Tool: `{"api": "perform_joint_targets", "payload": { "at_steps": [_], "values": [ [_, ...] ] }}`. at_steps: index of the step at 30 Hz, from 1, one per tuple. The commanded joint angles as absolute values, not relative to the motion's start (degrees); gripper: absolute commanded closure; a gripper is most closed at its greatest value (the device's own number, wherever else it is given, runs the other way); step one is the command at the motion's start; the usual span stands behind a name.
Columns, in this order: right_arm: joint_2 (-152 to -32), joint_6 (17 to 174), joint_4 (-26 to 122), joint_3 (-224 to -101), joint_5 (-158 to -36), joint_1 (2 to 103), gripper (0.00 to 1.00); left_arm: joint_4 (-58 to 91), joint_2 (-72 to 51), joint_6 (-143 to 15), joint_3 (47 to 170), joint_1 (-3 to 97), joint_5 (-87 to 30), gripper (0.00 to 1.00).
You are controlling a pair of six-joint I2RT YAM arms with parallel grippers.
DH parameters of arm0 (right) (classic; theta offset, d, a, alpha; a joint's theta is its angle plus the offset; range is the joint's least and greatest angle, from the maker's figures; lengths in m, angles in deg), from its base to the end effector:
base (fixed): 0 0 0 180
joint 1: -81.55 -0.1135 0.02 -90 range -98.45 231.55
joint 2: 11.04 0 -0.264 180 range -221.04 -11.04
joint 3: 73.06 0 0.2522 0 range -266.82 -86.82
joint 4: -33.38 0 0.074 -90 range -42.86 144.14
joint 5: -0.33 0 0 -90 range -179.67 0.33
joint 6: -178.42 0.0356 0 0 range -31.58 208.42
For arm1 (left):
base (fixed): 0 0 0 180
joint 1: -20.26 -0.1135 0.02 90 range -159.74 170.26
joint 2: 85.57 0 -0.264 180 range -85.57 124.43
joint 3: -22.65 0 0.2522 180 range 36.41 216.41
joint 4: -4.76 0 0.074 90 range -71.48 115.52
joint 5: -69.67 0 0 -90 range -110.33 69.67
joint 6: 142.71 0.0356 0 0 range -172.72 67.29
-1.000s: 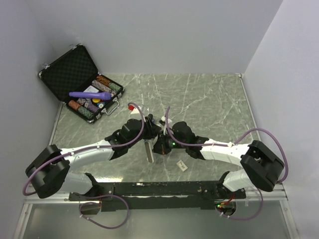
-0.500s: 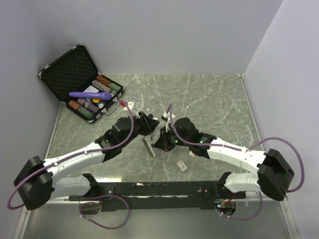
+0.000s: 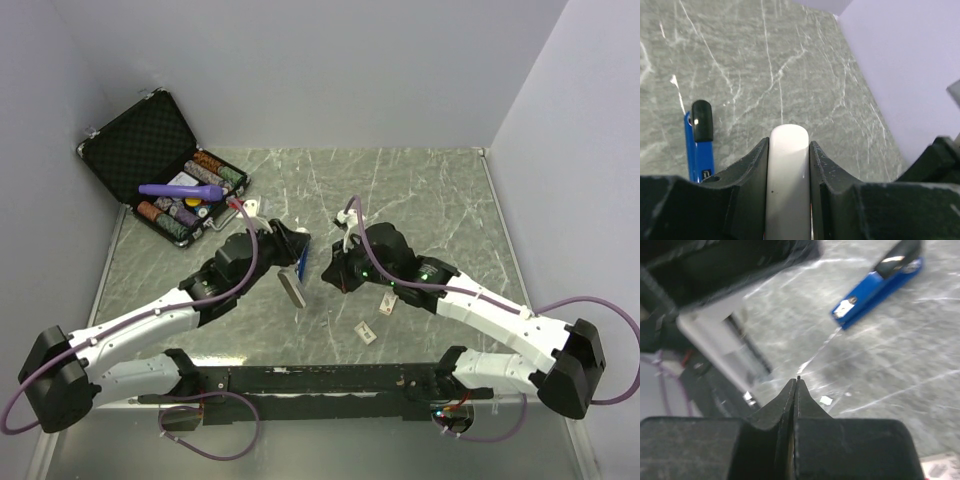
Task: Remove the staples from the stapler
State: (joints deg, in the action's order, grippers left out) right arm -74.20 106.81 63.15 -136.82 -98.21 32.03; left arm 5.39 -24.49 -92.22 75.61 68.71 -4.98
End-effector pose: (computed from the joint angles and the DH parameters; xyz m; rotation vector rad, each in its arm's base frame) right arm 0.1572 0.1923 0.2985 -0.6811 2.0868 0.8549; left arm 0.1723 -0.1802 0.2925 -0.0669 1.8027 -0.8938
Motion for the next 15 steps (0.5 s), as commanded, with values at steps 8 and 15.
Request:
{"api": "perform_joint_targets", "payload": {
  "at_steps": [8,15],
  "values": [
    [-74.1,109.0,60.8,-137.9,-115.9,26.4,1.0,4.5,-26.8,-89.0,81.3,68.5,1.1,0.99],
    [-76.3,109.9,59.8,-139.7,-112.3,22.8,0.97,4.9,-27.2,-88.9,81.9,68.6,0.6,0.99]
  ]
}}
